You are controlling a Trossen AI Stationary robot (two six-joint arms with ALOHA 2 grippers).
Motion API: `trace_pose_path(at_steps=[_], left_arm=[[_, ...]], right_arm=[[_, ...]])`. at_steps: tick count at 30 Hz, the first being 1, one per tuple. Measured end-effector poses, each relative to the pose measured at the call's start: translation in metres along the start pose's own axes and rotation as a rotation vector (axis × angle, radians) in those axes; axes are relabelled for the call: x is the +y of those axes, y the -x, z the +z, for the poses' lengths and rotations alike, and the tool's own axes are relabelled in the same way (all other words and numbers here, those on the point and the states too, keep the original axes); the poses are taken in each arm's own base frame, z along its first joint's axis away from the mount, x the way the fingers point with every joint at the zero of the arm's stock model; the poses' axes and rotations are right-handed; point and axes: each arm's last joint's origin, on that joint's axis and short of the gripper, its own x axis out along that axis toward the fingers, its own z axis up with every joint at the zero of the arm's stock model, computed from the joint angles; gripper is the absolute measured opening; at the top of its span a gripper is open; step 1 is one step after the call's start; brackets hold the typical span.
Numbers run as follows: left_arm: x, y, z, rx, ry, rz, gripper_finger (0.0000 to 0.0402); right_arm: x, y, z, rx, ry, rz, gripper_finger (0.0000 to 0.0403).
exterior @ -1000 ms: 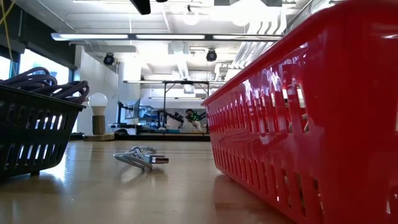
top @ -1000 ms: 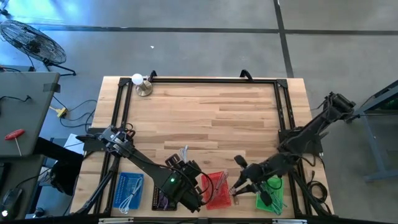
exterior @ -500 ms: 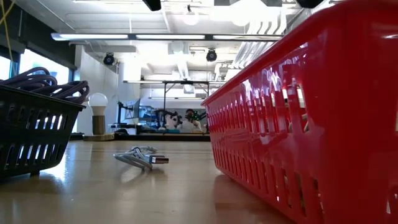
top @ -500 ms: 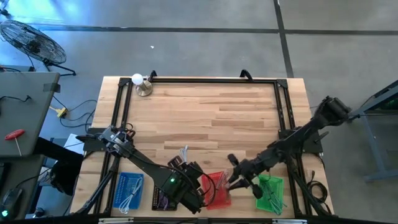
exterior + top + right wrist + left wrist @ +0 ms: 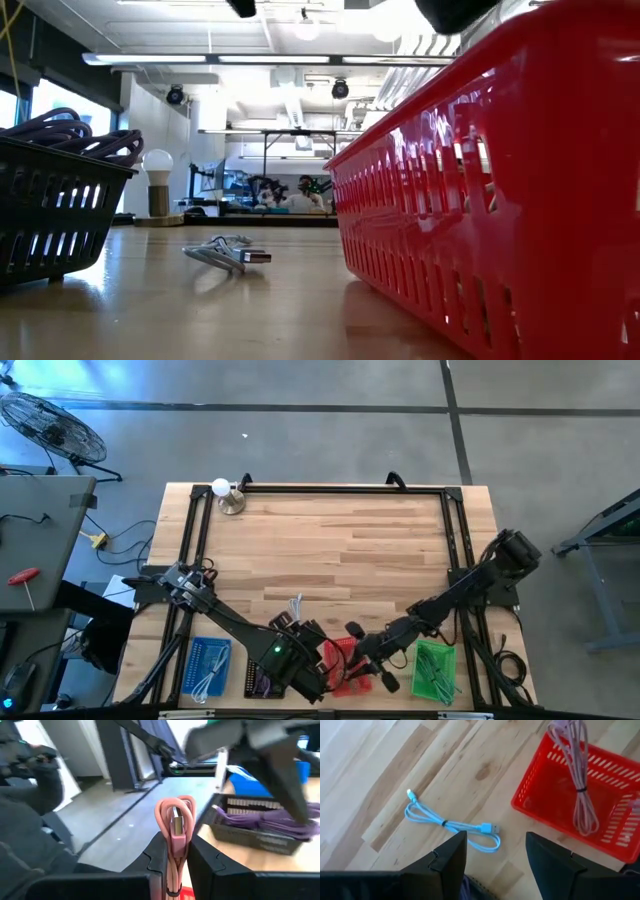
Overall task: Pick & Place USB Port
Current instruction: Put the pink charger cable into the red bin
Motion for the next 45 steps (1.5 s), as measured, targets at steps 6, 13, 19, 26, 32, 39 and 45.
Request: trace_pose_path(at_steps=[6, 13, 19, 26, 32, 39, 45], left_arm=[[0.006, 0.003, -0.007, 0.031, 0.031, 0.063, 0.0195], [0.003, 0.008, -0.016, -0.01, 0.021, 0.066, 0.0195], [0.002, 0.01, -0.018, -0.019, 0.016, 0.065, 0.0195], [0.002, 0.01, -0.018, -0.025, 0.016, 0.067, 0.0195], [0.002, 0.01, -0.018, -0.026, 0.019, 0.068, 0.0195], [0.002, 0.009, -0.017, -0.03, 0.021, 0.069, 0.0195], [0.002, 0.009, -0.017, -0.03, 0.021, 0.069, 0.0195]], right_arm=[[-0.007, -0.005, -0.009, 0.02, 0.007, -0.056, 0.004], [-0.027, -0.002, -0.014, 0.104, -0.035, -0.172, 0.004], [-0.033, 0.0, -0.017, 0.133, -0.092, -0.205, 0.004], [-0.046, 0.007, -0.034, 0.283, -0.302, -0.349, 0.0059], [-0.044, 0.008, -0.036, 0.297, -0.284, -0.388, 0.0098], [-0.04, 0.007, -0.036, 0.297, -0.272, -0.368, 0.0104], [-0.034, 0.006, -0.038, 0.306, -0.25, -0.342, 0.0105]])
